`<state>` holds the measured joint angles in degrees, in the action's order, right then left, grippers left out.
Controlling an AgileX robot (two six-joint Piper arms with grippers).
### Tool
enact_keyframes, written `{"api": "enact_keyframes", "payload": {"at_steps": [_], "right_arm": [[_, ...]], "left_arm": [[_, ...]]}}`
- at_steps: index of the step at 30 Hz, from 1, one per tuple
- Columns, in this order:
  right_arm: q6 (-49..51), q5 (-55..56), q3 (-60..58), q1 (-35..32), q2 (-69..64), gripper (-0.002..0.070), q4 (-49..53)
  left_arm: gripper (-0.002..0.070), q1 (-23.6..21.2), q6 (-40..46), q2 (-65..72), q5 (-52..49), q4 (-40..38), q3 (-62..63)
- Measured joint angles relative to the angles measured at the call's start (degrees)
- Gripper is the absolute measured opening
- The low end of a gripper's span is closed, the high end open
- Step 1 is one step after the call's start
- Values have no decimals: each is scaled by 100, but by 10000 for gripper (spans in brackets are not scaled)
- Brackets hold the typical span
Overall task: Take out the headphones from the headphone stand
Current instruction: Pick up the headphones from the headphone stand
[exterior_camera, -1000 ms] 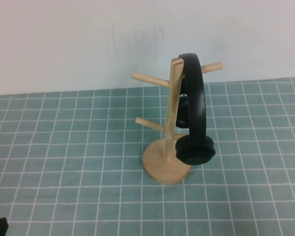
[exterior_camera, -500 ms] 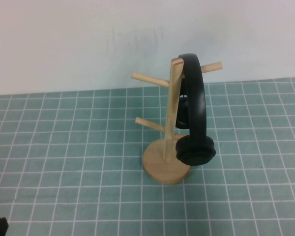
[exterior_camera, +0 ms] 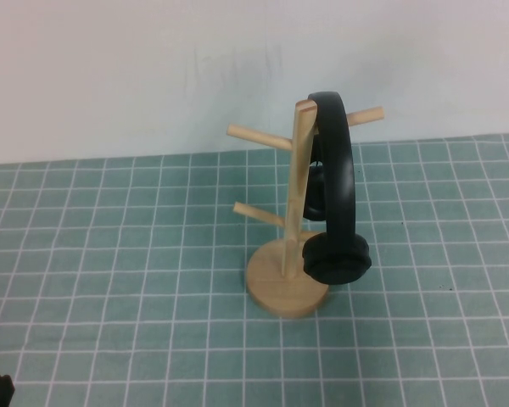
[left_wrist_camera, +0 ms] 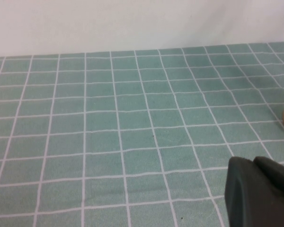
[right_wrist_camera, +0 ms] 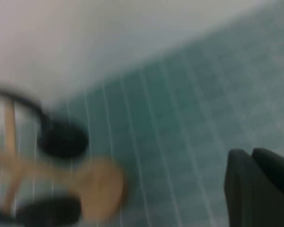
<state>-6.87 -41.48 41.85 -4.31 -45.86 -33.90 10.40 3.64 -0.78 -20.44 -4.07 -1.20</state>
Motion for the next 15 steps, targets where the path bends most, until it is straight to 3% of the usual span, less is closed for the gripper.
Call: {"api": "enact_keyframes", "payload": {"at_steps": [4, 7, 11, 15], "right_arm": [[-3334, -679, 0, 10, -806, -6, -2482], [-5134, -1103, 0, 79, -1360, -6, -3814], [-6024, -1329, 0, 326, -1827, 22, -4528], [-6212, -1358, 0, 717, -2193, 202, -4565]], "left_arm": [[-6, 0, 0, 0, 0, 0, 0], [-6, 0, 0, 0, 0, 0, 0], [-6, 0, 0, 0, 0, 0, 0], [-6, 0, 0, 0, 0, 0, 0]]}}
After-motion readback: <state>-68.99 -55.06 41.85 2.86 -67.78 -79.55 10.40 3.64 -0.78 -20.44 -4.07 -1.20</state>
